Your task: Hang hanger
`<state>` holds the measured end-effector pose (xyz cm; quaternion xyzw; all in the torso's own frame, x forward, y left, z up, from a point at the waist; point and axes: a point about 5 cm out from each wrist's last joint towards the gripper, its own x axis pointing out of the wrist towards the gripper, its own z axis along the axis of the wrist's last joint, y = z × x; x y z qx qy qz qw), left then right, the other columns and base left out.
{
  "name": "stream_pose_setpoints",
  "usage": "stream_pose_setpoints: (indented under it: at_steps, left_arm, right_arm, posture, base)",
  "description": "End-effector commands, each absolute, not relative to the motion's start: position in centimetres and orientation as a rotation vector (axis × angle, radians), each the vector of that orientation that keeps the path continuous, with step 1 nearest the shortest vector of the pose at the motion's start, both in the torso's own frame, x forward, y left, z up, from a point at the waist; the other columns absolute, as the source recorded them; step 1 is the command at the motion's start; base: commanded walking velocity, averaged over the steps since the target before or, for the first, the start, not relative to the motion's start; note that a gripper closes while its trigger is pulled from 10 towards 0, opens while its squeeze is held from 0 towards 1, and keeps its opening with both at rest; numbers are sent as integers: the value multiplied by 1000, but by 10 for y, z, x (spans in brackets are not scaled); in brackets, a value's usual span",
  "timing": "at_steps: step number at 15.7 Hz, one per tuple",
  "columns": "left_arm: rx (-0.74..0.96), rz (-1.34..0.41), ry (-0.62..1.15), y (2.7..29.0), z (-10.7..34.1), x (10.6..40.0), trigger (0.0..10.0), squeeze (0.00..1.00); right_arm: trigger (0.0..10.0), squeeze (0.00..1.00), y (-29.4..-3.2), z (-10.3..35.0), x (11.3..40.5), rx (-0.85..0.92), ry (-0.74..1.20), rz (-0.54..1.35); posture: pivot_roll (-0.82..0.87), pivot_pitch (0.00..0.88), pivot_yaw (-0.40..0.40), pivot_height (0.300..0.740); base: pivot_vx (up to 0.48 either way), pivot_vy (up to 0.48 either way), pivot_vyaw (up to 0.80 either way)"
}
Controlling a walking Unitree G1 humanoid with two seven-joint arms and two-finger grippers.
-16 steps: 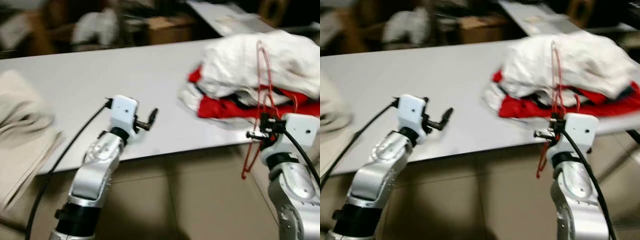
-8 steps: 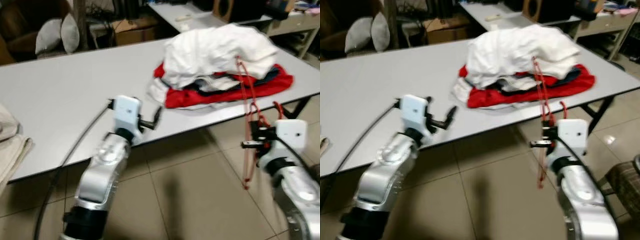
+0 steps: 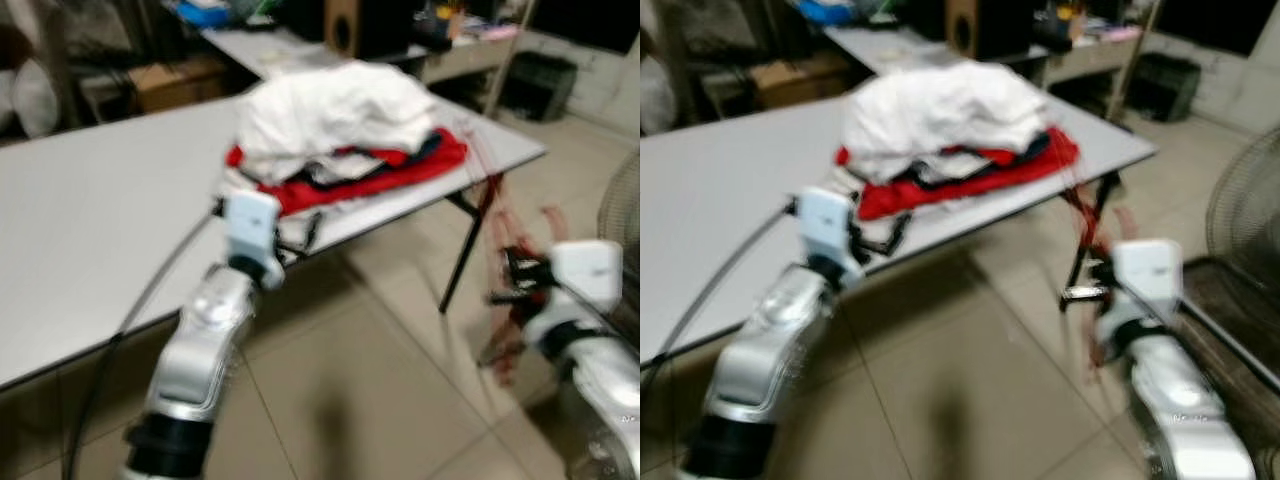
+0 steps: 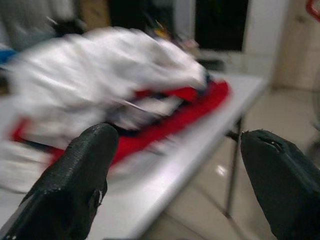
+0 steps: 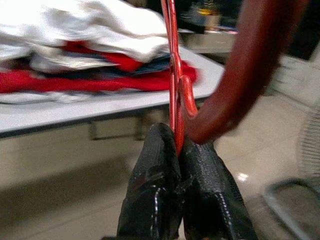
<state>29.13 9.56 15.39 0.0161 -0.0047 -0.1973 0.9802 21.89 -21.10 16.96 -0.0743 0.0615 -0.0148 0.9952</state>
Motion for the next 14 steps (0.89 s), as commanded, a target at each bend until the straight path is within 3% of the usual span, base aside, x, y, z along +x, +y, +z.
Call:
stream_pose_setpoints:
  at_steps: [1,7,14]
  left_arm:
    - [52,-383,11,101,150,293,10000,596]
    - [53,-274,6,125,144,290,10000,604]
    - [11,-230,-33,129,147,287,10000,600]
  right_arm:
    - [10000,0,-210,171,218,-115,117,-38]
    - [10000,0,-214,164,214,-114,133,-25]
    - [10000,0,-211,179,216,-173,67,50]
  posture:
    - [-174,0,35,740]
    - [-182,0,9,740]
    - [-211,0,-12,740]
  base:
    - [300,0,0]
    - [318,0,0]
    - [347,0,0]
